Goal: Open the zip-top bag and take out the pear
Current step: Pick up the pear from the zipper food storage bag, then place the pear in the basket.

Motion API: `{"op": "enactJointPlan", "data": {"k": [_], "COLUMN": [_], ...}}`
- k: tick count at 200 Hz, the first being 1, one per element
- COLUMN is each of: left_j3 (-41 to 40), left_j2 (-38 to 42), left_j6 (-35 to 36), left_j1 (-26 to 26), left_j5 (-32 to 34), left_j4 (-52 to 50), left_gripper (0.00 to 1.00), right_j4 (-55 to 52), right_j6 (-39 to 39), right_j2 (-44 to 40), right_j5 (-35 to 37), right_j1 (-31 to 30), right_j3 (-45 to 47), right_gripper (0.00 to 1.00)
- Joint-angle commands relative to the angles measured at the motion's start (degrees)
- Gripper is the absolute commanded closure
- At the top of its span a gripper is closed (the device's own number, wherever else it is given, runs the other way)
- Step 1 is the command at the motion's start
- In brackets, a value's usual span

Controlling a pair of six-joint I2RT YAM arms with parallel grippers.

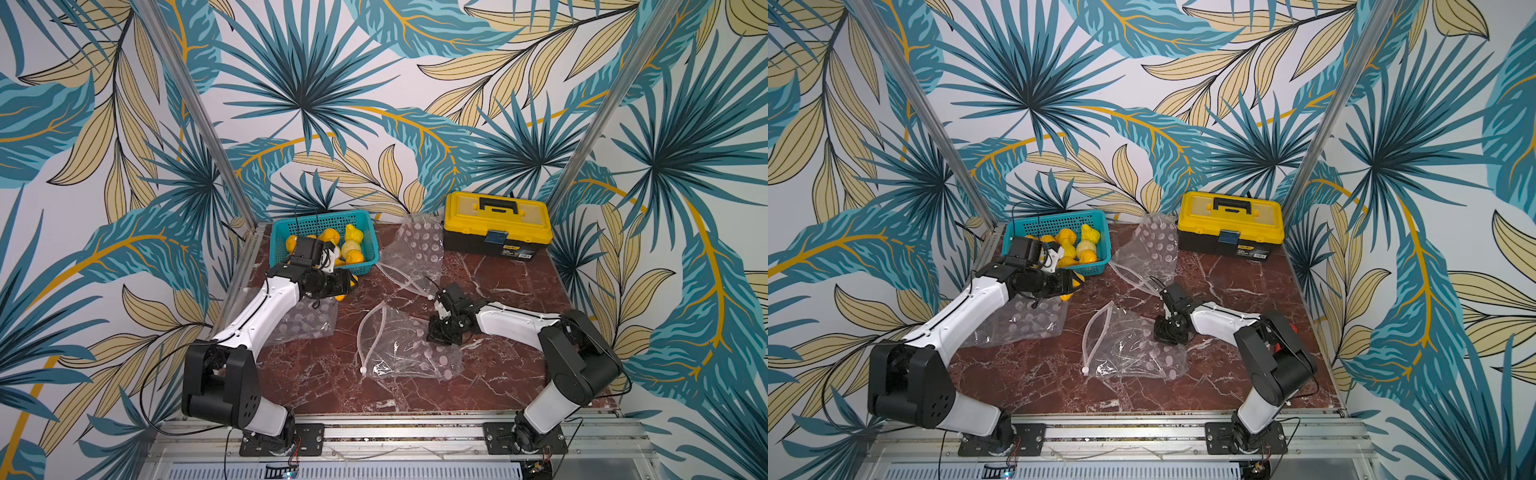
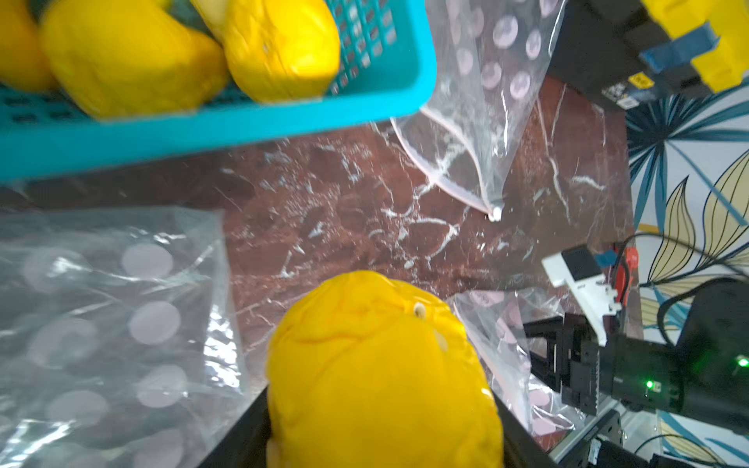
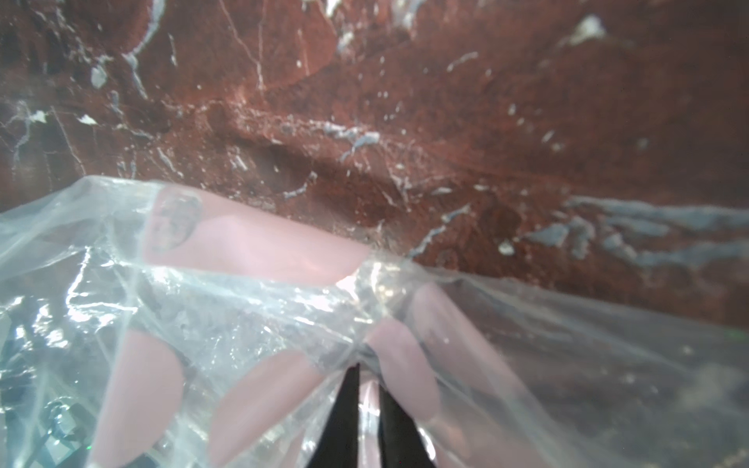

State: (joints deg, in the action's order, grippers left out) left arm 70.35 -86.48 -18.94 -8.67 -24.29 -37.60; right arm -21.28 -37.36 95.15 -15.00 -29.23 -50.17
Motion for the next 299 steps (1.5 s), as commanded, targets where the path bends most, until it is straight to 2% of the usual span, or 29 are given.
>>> {"op": "enactJointPlan", "data": {"k": [1, 30, 63, 88, 122, 137, 173, 199, 245, 285, 299], "left_j3": [5.8, 14.0, 21.7, 25.0, 29.4, 30.1, 29.9, 29.5, 27.0, 25.2, 25.4], "left_j2": [-4.1, -10.8, -18.5, -23.3, -30.0, -31.4, -30.9, -28.7, -23.0, -20.7, -20.9], "left_j6": [3.4, 4.2, 5.1, 6.3, 12.7, 13.9, 15.1, 15.1, 15.6, 17.2, 17.1], "left_j1": [4.1, 8.4, 10.4, 11.1, 11.4, 11.9, 12.9, 13.1, 13.3, 13.7, 13.8], "left_j5": [-1.7, -1.7, 0.2, 1.3, -2.1, -0.5, 2.8, 2.5, 3.2, 9.5, 7.4], "left_j4": [-1.1, -1.2, -1.2, -1.4, -5.6, -6.8, -7.0, -7.0, -7.0, -8.1, -8.3], "left_gripper": [0.36, 0.37, 0.37, 0.37, 0.35, 0.33, 0.25, 0.19, 0.16, 0.16, 0.16], "right_j4": [-6.8, -9.9, -14.1, -17.3, -21.7, -23.2, -24.5, -23.6, -18.7, -14.6, -13.6], "right_j6": [1.1, 1.6, 1.6, 1.6, 2.6, 3.1, 4.0, 4.6, 5.9, 6.3, 6.2], "right_j2": [-1.0, -3.0, -6.2, -10.0, -15.6, -17.4, -19.8, -20.5, -18.1, -12.5, -10.5], "right_j5": [3.3, 3.9, 4.0, 4.7, 8.1, 10.0, 13.8, 15.4, 13.6, 10.3, 8.7], "right_j1": [0.3, 0.2, 0.2, 0.2, 0.3, 0.4, 1.4, 3.5, 8.9, 10.2, 10.3], "right_j3": [-0.2, -2.0, -4.5, -6.6, -9.8, -10.7, -10.0, -7.3, -1.6, 1.0, 1.0], "right_gripper": [0.75, 0.63, 0.50, 0.46, 0.44, 0.42, 0.35, 0.29, 0.26, 0.25, 0.25]}}
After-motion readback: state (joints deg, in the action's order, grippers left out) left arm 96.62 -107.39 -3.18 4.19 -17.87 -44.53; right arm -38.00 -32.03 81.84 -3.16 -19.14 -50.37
